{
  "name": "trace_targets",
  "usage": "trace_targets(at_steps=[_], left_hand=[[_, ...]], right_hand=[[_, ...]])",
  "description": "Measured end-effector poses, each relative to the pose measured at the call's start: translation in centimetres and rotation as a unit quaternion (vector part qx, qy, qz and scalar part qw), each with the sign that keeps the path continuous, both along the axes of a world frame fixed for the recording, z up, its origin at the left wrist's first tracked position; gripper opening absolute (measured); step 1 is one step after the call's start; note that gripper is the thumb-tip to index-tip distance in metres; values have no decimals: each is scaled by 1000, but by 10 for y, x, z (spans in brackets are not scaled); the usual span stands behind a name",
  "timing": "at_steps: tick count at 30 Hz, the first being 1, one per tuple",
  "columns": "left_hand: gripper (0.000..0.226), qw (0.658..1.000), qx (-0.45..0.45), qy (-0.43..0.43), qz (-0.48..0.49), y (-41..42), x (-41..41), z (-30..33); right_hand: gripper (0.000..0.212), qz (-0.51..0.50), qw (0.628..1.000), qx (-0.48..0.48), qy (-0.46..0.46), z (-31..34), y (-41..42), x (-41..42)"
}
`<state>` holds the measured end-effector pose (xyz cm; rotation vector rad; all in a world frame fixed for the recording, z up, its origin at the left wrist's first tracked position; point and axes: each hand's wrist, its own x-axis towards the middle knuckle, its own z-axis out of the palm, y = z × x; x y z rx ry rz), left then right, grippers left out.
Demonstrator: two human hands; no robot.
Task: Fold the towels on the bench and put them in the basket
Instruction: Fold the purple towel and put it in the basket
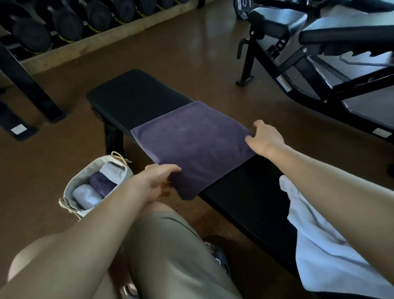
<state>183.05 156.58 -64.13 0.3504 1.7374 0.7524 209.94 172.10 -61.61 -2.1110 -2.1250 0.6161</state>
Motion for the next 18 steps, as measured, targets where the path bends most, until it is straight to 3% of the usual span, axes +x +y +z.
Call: trace_targets(at_steps=[4, 8, 13, 18], left_hand=[[77, 999, 23, 12, 35, -4, 3, 15], [64, 999, 39, -8, 6, -19, 18, 27], [22, 995, 44, -4, -85, -29, 34, 45], [16, 996, 54, 7, -74, -36, 38, 52]], right_hand=[[59, -2, 1000, -4, -1, 2, 4, 3], [58, -35, 997, -53, 38, 9, 7, 8], [26, -93, 984, -105, 106, 11, 9, 14], [19, -92, 980, -123, 127, 15, 7, 19]])
